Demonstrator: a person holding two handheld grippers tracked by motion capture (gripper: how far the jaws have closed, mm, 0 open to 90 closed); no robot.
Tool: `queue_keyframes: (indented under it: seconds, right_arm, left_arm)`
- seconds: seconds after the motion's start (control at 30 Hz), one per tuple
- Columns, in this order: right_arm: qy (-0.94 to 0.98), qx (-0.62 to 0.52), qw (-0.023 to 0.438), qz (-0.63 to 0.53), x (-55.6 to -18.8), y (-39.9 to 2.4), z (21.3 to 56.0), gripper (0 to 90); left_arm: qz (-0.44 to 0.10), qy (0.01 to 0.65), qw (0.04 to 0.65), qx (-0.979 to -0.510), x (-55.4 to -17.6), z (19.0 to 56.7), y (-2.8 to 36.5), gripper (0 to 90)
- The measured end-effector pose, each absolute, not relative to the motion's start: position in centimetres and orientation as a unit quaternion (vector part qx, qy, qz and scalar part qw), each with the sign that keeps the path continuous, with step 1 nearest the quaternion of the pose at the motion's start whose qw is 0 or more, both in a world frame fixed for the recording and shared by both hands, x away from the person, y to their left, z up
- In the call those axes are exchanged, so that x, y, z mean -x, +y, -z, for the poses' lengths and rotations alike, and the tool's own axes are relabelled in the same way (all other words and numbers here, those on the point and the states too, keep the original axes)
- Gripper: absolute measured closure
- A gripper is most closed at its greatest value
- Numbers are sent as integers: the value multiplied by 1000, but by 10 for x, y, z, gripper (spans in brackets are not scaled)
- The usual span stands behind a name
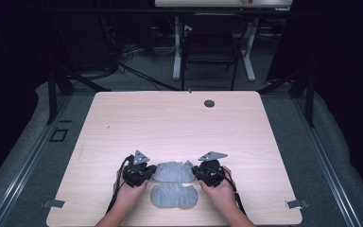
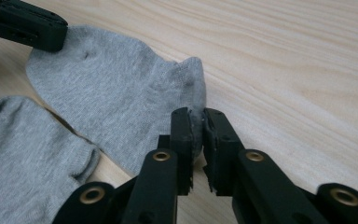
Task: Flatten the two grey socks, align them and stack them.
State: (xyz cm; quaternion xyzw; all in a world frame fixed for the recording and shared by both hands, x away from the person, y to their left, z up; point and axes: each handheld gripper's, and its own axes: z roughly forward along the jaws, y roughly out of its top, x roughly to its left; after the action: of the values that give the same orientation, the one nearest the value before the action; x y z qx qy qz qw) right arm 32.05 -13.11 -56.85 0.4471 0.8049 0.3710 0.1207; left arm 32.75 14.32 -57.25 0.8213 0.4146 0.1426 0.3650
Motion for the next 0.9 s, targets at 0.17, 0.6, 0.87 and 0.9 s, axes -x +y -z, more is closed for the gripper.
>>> queue_keyframes:
  seconds: [0.17,0.6,0.87,0.9]
  right_arm:
    - [799,-450,120,-380,-322,-134,564,764]
    - [807,-440,126,-373,-335,-123,560,740]
    - [814,-438,129,-359,-338,-121,565,830]
    - [814,-438,128,-359,-337,-122,565,844]
  left_arm:
    - [-139,416,373,-818,-328,571,144,820]
    - [-136,416,373,-818,-332,568,141,778]
    - [-140,413,365,-822,-333,571,141,844]
    - [-140,413,365,-823,-333,571,142,852]
